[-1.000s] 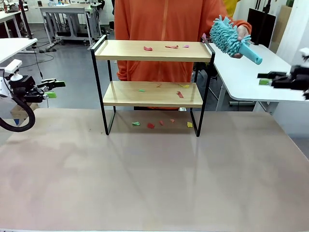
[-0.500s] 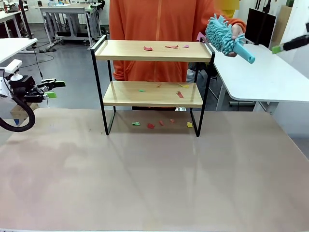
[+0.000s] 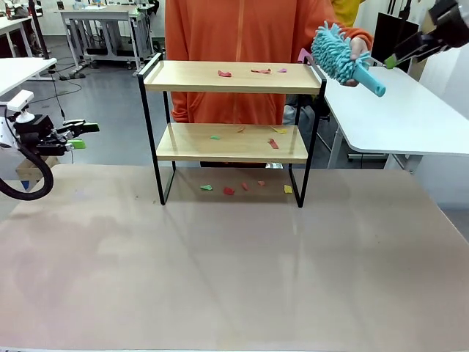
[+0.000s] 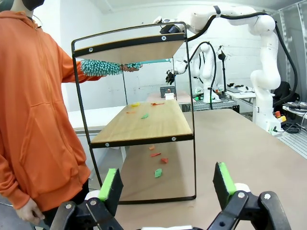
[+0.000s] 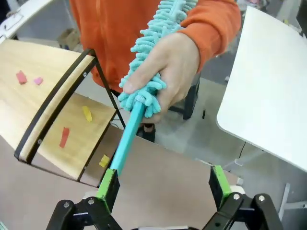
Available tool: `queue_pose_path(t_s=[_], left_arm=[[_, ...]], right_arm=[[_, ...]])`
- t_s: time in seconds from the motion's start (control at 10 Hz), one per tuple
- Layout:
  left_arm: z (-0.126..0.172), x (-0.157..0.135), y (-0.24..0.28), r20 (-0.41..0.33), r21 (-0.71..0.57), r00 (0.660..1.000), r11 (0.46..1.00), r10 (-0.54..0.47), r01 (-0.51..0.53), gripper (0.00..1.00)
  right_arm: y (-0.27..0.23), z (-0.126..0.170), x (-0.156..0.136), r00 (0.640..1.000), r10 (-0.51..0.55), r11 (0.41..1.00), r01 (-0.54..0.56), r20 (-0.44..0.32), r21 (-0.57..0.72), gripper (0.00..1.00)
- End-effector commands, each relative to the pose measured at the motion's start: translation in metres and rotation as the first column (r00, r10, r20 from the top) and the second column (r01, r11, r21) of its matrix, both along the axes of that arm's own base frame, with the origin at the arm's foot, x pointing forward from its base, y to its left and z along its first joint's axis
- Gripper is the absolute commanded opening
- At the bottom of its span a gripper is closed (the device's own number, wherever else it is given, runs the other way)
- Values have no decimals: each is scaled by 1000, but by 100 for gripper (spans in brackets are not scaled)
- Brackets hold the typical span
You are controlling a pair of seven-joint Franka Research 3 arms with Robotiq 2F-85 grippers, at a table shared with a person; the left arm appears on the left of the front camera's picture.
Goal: Clean the shelf.
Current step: Pick up the Duster handed by the human.
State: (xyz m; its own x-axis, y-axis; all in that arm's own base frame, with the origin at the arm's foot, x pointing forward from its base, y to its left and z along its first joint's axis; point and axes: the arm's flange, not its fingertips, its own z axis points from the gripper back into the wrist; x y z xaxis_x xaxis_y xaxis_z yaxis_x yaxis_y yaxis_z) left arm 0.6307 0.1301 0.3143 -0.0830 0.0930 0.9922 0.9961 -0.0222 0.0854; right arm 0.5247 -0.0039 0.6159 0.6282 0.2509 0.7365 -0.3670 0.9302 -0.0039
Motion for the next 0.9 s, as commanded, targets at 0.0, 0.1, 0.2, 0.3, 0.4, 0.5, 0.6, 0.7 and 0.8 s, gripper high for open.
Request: queue_pose_path(t_s=[0.0, 0.1, 0.2, 0.3, 0.4, 0.5, 0.6, 0.7, 0.8], left_arm=[[2, 0, -1, 5, -3, 1000, 1000, -2, 2, 100], [2, 0, -1, 5, -3, 1000, 1000, -2, 2, 100], [2, 0, -1, 5, -3, 1000, 1000, -2, 2, 100], [2, 0, -1, 5, -3, 1000, 1000, -2, 2, 100], [2, 0, -1, 5, -3, 1000, 1000, -2, 2, 100], [2, 0, -1, 5, -3, 1000, 1000, -2, 2, 100], [2, 0, -1, 5, -3, 1000, 1000, -2, 2, 100], [2, 0, -1, 5, -3, 1000, 1000, -2, 2, 100], [2, 0, -1, 5, -3, 1000, 1000, -2, 2, 100]], right_arm=[[-11, 5, -2, 999, 38, 999, -38, 5, -20, 100], [-11, 5, -2, 999, 38, 999, -38, 5, -20, 100], [-11, 5, -2, 999, 38, 999, -38, 5, -20, 100], [-11, 5, -2, 999, 38, 999, -38, 5, -20, 100], [-11, 5, -2, 999, 38, 999, -38, 5, -20, 100], [-9, 2, -1, 1000, 10, 1000, -10, 3, -1, 100], [1, 13, -7, 1000, -25, 999, 24, -15, -34, 100], [10, 21, -10, 996, -70, 996, 67, -50, -55, 100], [21, 24, -11, 992, -98, 993, 93, -77, -68, 100]])
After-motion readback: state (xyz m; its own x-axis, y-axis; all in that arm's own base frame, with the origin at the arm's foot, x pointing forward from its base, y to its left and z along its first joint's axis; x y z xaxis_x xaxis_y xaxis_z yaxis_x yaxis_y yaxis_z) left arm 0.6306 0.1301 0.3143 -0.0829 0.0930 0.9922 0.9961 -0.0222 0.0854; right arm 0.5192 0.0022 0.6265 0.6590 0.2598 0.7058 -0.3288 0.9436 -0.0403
